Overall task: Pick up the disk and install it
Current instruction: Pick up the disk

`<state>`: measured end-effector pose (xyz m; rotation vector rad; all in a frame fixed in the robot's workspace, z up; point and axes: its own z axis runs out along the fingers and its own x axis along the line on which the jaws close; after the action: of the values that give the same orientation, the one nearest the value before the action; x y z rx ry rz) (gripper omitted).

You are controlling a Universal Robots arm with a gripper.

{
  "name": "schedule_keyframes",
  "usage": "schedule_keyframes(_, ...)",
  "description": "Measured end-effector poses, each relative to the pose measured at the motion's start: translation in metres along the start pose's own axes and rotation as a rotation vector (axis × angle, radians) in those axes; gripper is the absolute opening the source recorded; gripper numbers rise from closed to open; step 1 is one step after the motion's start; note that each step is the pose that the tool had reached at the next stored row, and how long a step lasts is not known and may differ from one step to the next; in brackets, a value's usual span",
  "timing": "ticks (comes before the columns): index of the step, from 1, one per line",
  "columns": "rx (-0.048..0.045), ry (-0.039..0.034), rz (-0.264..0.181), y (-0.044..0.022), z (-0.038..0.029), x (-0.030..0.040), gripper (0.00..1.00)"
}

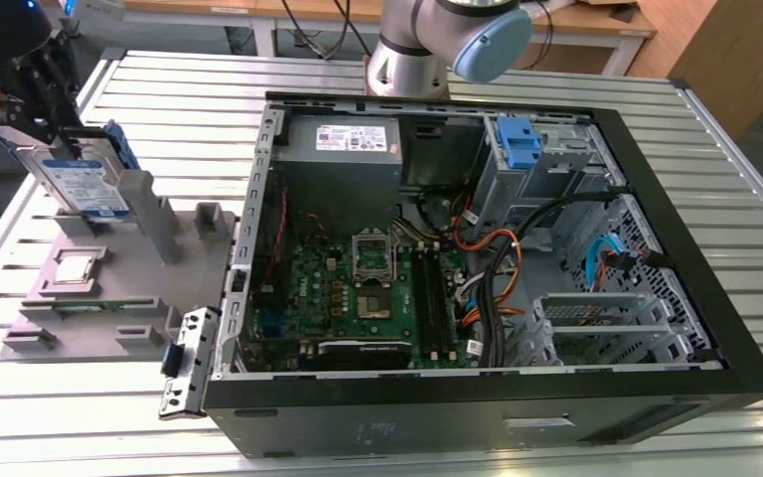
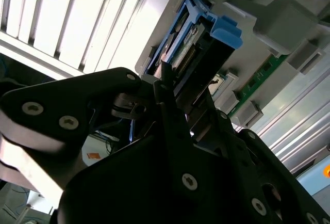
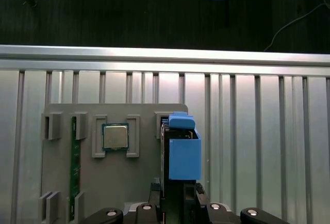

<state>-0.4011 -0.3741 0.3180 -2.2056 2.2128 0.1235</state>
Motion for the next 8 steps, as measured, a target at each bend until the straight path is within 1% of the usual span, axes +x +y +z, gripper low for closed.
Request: schedule_keyframes(8,0.0,0.0,0.0,0.0,-0.0006,0.0,0.35)
